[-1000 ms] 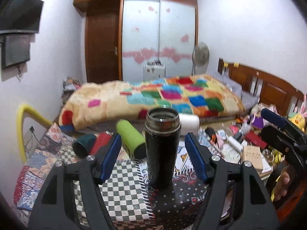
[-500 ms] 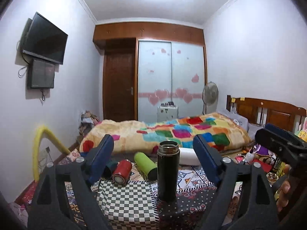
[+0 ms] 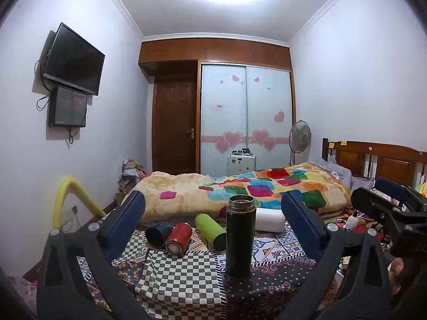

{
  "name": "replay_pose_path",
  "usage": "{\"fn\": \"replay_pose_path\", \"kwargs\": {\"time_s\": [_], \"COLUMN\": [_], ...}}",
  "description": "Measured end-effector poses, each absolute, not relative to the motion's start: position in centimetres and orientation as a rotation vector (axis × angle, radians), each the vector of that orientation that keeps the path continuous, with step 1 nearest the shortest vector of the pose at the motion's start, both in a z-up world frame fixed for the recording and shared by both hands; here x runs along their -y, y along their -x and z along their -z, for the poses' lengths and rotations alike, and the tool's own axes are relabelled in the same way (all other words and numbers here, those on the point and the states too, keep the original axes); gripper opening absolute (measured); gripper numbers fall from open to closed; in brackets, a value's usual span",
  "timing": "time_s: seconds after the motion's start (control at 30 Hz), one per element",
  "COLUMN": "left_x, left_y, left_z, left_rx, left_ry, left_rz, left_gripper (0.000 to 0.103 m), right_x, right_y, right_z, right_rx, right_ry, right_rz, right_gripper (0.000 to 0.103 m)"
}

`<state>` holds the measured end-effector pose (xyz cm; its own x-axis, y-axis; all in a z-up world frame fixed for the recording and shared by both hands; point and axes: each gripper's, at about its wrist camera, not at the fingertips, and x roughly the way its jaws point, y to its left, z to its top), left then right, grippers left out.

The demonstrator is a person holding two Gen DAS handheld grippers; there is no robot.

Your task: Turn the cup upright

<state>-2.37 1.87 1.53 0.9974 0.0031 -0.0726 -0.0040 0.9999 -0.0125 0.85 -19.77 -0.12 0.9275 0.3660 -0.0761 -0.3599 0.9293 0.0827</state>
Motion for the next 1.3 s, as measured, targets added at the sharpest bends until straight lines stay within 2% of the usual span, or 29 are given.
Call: {"fn": "replay_pose_path", "kwargs": {"time_s": [1.3], "left_x": [-1.24], "left_y": [1.81], "left_z": [-0.69], "left_rx": [-0.093], "left_ry": [0.008], "left_rz": [0.015], "left_gripper": [0.103], "right_x": [19.99], "right_y": [-0.72], "right_z": [-0.25], "right_rx": [-0.081], "right_ry": [-0.056], "right_rz": [-0.345], "right_gripper": [0.103]}}
